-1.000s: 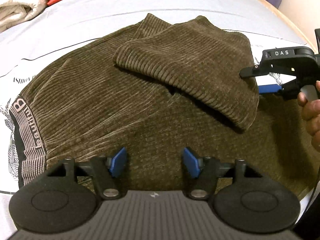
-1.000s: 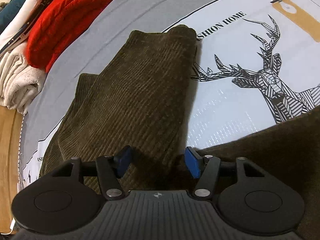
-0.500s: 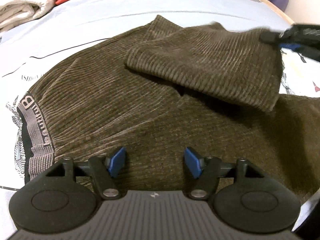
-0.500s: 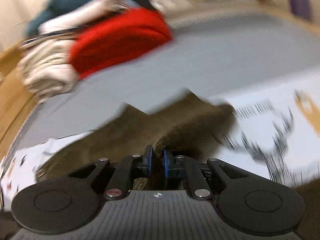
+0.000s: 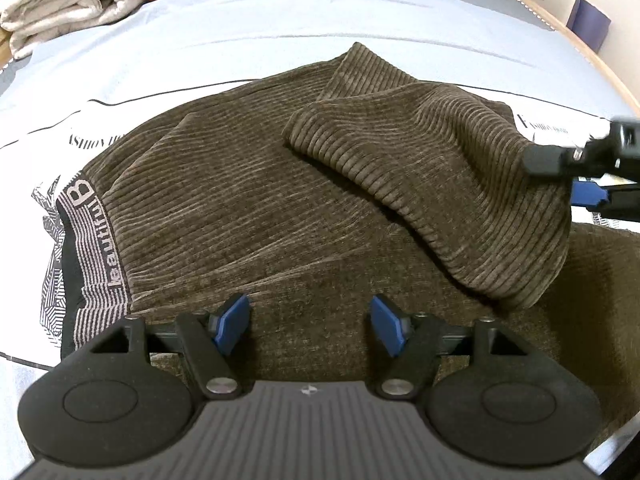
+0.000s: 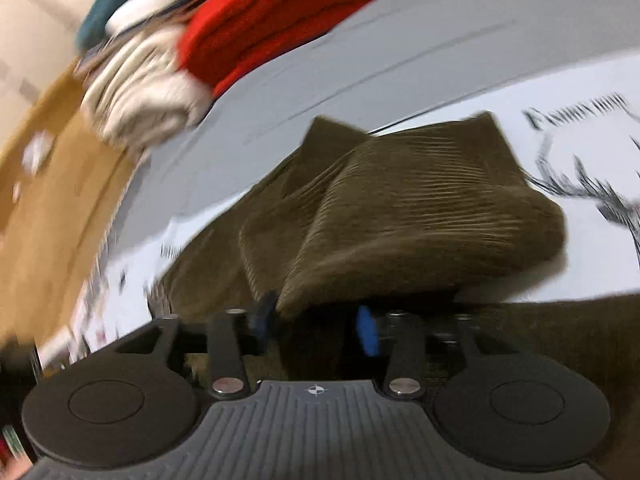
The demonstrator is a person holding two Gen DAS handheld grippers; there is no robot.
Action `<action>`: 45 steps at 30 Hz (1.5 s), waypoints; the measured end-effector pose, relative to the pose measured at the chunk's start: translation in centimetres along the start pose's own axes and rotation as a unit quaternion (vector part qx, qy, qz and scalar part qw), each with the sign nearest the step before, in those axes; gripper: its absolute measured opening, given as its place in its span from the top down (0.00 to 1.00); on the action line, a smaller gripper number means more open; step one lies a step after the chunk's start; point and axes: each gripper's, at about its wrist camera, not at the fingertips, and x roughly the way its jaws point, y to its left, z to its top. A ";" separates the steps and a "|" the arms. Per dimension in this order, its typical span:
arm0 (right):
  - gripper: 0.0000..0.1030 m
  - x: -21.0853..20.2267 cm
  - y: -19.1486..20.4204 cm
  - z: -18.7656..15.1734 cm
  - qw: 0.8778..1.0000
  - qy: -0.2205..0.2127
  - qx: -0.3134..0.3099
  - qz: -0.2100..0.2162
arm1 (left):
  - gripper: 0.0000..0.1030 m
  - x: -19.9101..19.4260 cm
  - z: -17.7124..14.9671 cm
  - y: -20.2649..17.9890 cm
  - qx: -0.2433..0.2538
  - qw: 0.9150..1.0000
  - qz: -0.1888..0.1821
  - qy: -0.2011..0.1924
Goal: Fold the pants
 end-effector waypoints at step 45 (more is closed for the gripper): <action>0.86 -13.5 -19.0 9.2 0.844 -0.394 0.225 -0.286 | 0.27 -1.3 3.8 -2.9 0.016 0.996 -0.068 -0.058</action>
